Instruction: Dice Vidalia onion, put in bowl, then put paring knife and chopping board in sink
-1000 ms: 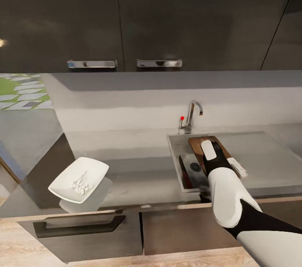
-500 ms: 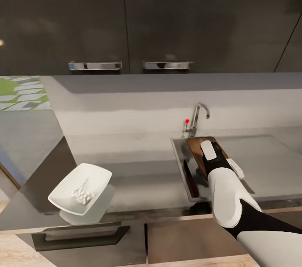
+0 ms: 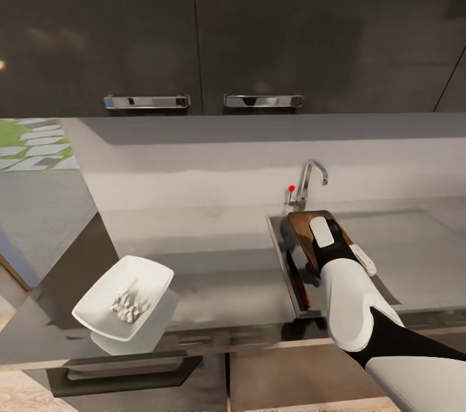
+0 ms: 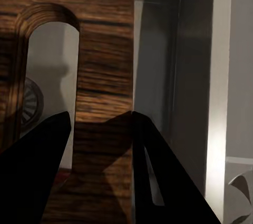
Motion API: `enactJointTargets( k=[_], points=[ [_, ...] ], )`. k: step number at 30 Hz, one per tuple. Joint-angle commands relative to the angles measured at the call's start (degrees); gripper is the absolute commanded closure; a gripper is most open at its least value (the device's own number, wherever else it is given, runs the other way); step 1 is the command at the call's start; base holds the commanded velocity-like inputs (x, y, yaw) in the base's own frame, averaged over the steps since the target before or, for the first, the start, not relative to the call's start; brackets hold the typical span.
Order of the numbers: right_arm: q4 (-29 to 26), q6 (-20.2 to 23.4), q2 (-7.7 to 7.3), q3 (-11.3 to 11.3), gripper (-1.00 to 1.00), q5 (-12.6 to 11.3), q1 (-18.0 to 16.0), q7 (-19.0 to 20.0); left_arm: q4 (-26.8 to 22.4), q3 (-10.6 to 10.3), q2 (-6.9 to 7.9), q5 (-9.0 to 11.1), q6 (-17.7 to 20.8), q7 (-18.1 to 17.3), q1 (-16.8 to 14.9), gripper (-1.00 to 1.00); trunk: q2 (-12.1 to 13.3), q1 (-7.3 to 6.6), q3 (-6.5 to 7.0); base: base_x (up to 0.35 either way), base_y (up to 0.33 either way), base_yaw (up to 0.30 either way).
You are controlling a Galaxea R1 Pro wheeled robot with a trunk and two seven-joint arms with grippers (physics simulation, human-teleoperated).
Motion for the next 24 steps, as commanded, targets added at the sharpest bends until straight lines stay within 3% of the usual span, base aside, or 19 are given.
enactJointTargets(
  k=[1,13,24],
  points=[
    [-0.1,0.6,0.05,-0.2,1.0,0.1,-0.1,-0.1,0.2,-0.5,-0.02,0.4,-0.4,0.1,-0.1,-1.0,-0.1,0.03,-0.21,0.0,0.0,0.0],
    [-0.1,0.6,0.05,-0.2,1.0,0.1,-0.1,-0.1,0.2,-0.5,-0.02,0.4,-0.4,0.1,-0.1,-1.0,-0.1,0.03,-1.29,0.002,0.0,0.0],
    [-0.1,0.5,0.05,-0.2,1.0,0.1,-0.1,-0.1,0.2,-0.5,-0.02,0.4,-0.4,0.1,-0.1,-1.0,-0.1,0.03,-2.29,0.12,0.0,0.0]
  ],
)
